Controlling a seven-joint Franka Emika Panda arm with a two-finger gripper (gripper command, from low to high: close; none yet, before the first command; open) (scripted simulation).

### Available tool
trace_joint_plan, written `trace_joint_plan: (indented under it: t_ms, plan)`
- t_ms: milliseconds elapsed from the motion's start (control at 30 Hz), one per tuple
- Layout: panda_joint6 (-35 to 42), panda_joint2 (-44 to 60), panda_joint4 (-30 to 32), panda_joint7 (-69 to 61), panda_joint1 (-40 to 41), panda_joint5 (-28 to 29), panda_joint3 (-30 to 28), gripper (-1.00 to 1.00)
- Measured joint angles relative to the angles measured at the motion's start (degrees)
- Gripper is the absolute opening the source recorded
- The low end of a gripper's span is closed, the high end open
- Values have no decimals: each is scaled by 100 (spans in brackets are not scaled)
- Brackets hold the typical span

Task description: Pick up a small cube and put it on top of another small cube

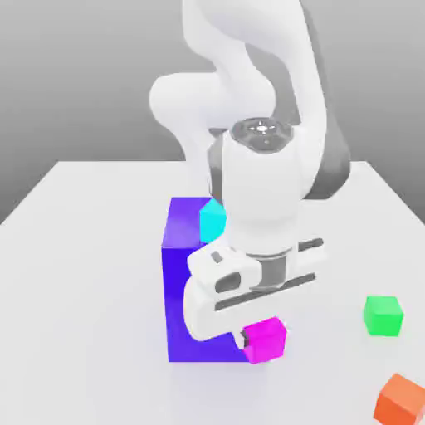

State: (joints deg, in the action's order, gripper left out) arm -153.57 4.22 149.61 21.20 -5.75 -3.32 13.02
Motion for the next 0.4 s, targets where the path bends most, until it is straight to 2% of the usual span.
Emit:
trace_joint_plan:
  t_ms: [167,233,300,333,400]
  plan:
    - [-34,-218,247,-950,-1355,250,712,-100]
    - [-350,155,220,-1060,-1666,820,782,-100]
    - [-719,591,185,-872,-1881,1337,578,-100]
    - [-820,709,176,-808,-1944,1468,508,100]
    - [-820,709,176,-808,-1944,1468,508,100]
